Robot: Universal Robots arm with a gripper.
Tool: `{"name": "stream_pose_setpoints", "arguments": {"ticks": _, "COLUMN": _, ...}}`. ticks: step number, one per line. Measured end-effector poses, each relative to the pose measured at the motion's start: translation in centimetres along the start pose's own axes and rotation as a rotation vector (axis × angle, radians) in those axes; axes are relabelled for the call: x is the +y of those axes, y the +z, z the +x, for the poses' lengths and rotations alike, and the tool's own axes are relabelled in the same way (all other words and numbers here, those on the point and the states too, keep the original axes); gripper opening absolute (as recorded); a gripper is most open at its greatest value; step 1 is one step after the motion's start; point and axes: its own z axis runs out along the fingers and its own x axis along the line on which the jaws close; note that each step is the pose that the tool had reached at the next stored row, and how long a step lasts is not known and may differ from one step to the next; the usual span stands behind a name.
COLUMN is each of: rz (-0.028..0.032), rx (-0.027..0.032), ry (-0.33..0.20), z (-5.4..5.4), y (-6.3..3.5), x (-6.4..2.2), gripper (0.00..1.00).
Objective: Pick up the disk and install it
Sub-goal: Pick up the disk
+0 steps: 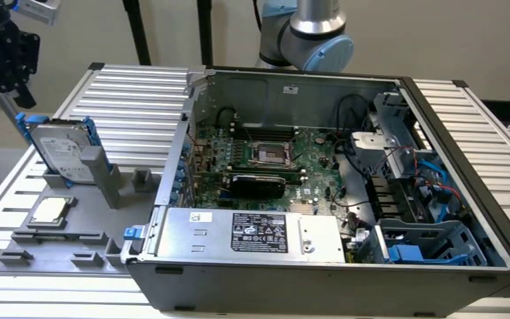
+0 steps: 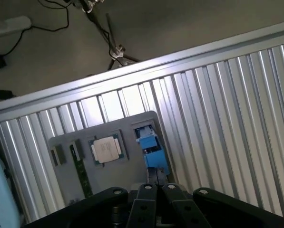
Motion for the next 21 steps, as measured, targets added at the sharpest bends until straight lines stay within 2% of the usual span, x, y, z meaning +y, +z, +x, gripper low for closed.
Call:
{"name": "stream_pose_setpoints", "arguments": {"ticks": 5, "rz": 0.0063, "rx": -0.0022, "ry": -0.091, "z": 0.00, "y": 0.00, "x": 0.00, "gripper": 0.11}}
{"name": "stream_pose_setpoints", "arguments": {"ticks": 10, "rz": 0.0086, "rx": -0.0053, "ry": -0.167, "z": -0.02, "y": 0.01, "x": 0.01, "gripper": 0.11}}
{"name": "stream_pose_setpoints", "arguments": {"ticks": 17, "rz": 0.0086, "rx": -0.0055, "ry": -0.177, "z": -0.03, "y": -0.01, "x": 0.06, "gripper": 0.12}}
{"name": "stream_pose_setpoints", "arguments": {"ticks": 18, "rz": 0.0087, "rx": -0.0056, "ry": -0.177, "z": -0.03, "y": 0.00, "x": 0.07, "gripper": 0.18}}
{"name": "stream_pose_setpoints", "arguments": {"ticks": 19, "rz": 0.0088, "rx": -0.0057, "ry": -0.177, "z": -0.03, "y": 0.01, "x": 0.07, "gripper": 0.18}}
{"name": "stream_pose_setpoints", "arguments": {"ticks": 21, "rz": 0.0087, "rx": -0.0056, "ry": -0.177, "z": -0.03, "y": 0.06, "x": 0.08, "gripper": 0.30}}
